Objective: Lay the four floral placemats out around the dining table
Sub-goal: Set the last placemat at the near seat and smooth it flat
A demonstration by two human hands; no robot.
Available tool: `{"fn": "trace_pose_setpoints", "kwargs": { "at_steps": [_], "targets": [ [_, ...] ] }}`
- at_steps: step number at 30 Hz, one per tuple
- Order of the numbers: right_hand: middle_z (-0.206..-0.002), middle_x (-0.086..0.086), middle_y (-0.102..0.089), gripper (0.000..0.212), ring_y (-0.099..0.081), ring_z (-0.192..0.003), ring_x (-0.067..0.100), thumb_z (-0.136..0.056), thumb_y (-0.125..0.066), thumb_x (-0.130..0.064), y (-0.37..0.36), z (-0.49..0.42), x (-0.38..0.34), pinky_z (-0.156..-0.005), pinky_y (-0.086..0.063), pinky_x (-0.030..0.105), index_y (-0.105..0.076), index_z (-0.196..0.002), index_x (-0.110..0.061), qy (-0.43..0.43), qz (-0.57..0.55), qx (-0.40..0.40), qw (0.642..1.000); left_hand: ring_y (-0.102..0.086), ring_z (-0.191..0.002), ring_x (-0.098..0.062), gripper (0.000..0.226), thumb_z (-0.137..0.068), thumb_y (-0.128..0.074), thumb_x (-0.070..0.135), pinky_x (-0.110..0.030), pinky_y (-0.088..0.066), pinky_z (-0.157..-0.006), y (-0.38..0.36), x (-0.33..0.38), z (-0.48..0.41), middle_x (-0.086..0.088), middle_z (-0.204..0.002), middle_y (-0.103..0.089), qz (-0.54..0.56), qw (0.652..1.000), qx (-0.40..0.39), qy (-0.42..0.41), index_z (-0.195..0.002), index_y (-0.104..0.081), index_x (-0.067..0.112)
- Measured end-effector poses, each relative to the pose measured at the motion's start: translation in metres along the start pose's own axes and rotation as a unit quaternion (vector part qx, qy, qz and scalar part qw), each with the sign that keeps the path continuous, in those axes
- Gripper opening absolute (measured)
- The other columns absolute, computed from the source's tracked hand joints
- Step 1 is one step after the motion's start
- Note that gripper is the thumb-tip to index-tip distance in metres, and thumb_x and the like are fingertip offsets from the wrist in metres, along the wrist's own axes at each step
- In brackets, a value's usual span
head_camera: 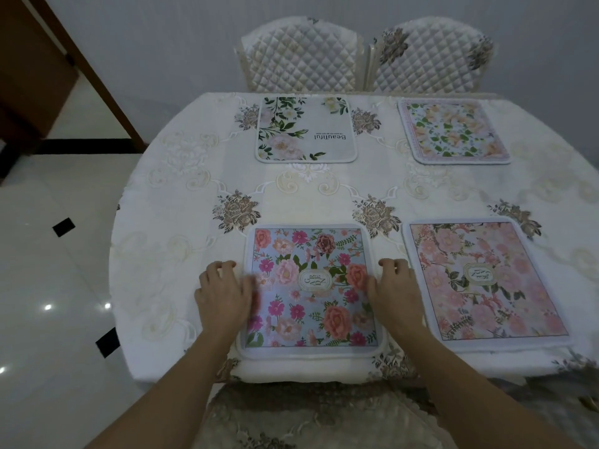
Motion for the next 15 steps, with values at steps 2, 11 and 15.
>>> {"fn": "trace_pose_setpoints", "kwargs": {
  "at_steps": [2,11,15],
  "targets": [
    [-0.12,0.019,-0.057,0.035,-0.058,-0.103,0.035,-0.095,-0.055,-0.029,0.0,-0.003,-0.028,-0.077,-0.053,0.045,-0.056,-0.12,-0.004,0.049,-0.02,0.018,0.998,-0.039,-0.133,-0.031,0.045,-0.096,-0.046,0.038,-0.053,-0.038,-0.103,-0.003,0.033,-0.001,-0.014,-0.146,-0.042,-0.004,0.997,-0.008,-0.076,-0.135,-0.045,0.016],
    [-0.162,0.011,-0.022,0.056,-0.016,-0.15,0.025,-0.102,-0.025,-0.032,-0.095,0.0,-0.124,-0.119,-0.022,0.05,-0.024,-0.154,-0.011,0.198,-0.009,-0.081,0.977,0.001,-0.152,-0.017,0.059,-0.103,-0.02,0.037,-0.046,-0.014,-0.122,-0.094,0.089,-0.001,-0.003,-0.165,-0.006,-0.077,0.965,-0.081,-0.238,-0.156,-0.01,0.014],
    [-0.164,0.004,-0.013,0.058,-0.004,-0.152,0.017,-0.103,-0.021,-0.037,-0.108,0.004,-0.115,-0.121,-0.015,0.047,-0.016,-0.156,-0.013,0.193,0.006,-0.087,0.977,0.001,-0.151,-0.016,0.059,-0.101,-0.021,0.04,-0.049,-0.014,-0.121,-0.108,0.089,0.001,0.0,-0.165,-0.006,-0.1,0.958,-0.092,-0.254,-0.156,-0.012,0.02]
  ]
}}
Point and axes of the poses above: each hand's wrist, its own z-axis away from the middle knuckle, its own y-axis out of the back of the hand, x = y × z, the point moved 10 cm from there along -z, towards the middle knuckle
